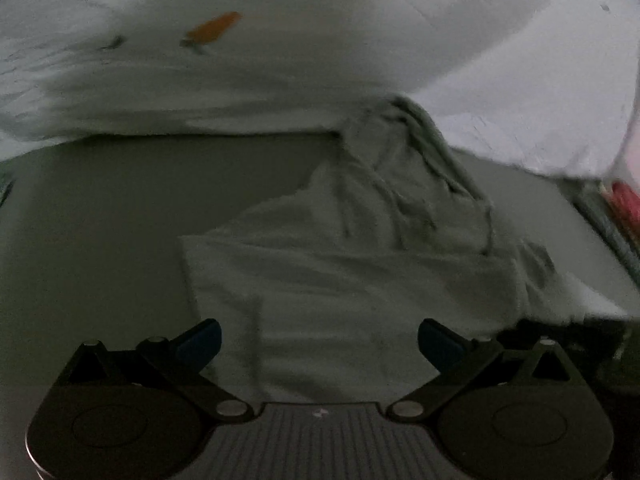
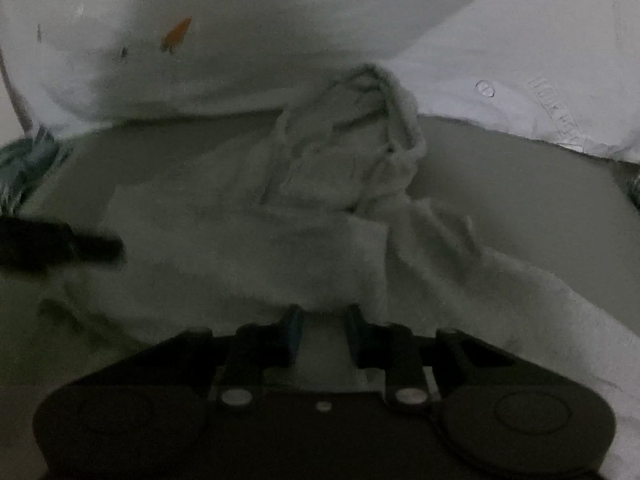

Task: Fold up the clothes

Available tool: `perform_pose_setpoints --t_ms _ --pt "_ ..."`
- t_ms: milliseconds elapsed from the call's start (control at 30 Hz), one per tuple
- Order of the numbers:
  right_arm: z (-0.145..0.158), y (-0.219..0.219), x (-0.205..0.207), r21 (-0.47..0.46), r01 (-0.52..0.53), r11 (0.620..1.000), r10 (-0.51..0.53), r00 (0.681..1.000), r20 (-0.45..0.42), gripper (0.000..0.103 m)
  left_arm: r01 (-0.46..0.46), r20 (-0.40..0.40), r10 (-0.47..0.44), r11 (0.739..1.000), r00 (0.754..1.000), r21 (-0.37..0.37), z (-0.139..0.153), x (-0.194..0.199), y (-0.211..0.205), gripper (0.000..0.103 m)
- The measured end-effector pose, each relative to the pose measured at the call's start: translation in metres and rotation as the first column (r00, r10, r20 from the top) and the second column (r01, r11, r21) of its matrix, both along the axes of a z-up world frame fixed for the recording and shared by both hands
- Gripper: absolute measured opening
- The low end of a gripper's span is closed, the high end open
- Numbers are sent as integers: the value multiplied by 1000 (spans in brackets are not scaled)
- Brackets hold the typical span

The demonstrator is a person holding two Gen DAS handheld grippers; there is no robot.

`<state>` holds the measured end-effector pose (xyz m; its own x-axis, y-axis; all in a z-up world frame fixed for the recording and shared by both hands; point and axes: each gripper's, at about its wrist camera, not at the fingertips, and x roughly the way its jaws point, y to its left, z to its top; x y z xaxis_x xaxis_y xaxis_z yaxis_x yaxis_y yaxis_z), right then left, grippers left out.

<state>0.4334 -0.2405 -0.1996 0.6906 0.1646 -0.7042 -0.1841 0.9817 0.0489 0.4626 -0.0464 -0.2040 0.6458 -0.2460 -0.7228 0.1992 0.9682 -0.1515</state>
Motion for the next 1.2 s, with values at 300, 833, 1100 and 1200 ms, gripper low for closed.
perform_pose_setpoints --t_ms 300,833,1100,1200 --pt "-13 -23 23 2 71 997 -71 997 -11 39 60 -55 -55 994 997 93 -35 9 -18 103" --pt "2 -170 -95 54 525 849 -528 848 47 86 213 -112 -194 956 975 204 -22 -22 -83 103" --pt "-4 -275 -177 11 806 591 -798 583 149 99 352 -174 -314 896 933 269 -15 -68 -128 103" --pt "-16 -313 -203 -36 860 509 -848 508 149 99 368 -230 -308 879 923 302 -29 -77 -140 103"
